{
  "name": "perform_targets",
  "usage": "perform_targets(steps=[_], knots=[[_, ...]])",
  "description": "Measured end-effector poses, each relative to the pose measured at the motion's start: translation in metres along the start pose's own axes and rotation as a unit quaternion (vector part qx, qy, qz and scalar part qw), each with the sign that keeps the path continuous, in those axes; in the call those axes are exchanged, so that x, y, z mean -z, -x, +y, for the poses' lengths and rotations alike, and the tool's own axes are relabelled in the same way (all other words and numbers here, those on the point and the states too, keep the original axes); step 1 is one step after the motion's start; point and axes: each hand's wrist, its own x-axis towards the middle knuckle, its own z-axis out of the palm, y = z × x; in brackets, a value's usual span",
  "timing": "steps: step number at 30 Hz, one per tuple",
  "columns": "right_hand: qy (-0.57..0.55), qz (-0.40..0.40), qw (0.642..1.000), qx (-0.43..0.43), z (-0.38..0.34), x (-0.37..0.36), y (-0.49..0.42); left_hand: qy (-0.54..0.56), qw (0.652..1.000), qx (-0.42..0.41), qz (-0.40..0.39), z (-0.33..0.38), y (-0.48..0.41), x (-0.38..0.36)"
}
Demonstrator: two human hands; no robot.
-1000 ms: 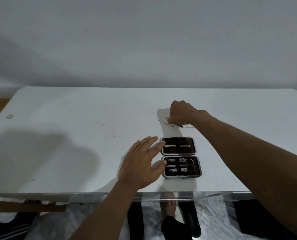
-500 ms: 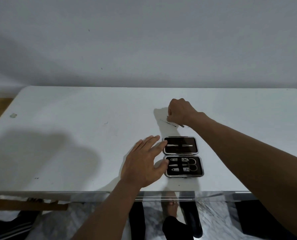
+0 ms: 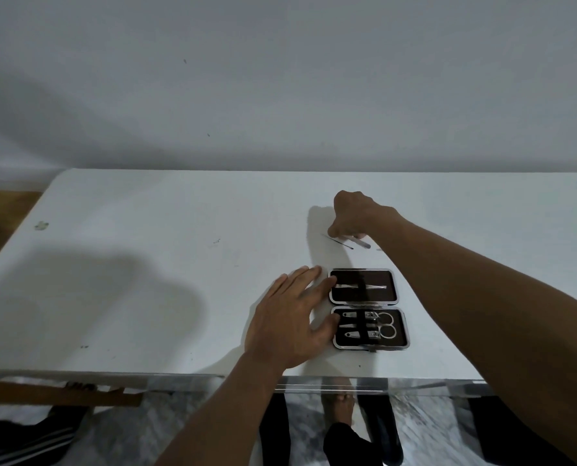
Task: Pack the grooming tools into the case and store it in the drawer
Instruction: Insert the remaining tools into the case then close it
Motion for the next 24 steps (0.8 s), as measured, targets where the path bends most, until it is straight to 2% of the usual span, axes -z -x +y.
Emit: perform_targets(steps=[5, 12, 16, 20, 24], knots=[[0.022, 0.031, 0.999, 0.006, 0.000, -0.006, 0.005, -0.007, 1.000, -0.002, 0.004, 0.000, 0.000, 0.000], [-0.064, 0.074, 0.995, 0.002, 0.028, -0.006, 0.017, -0.015, 1.000, -0.001, -0.001, -0.001, 0.000, 0.000], [-0.159, 0.127, 0.979, -0.022, 0.041, 0.005, 0.038, -0.023, 1.000, -0.005, 0.000, -0.001, 0.001, 0.000], [-0.301, 0.110, 0.947, -0.030, 0.058, 0.012, 0.072, -0.032, 0.999, -0.007, 0.002, 0.000, 0.001, 0.002], [-0.358, 0.095, 0.929, -0.011, 0.076, 0.007, 0.110, -0.040, 0.999, -0.009, 0.001, 0.000, 0.001, 0.002]])
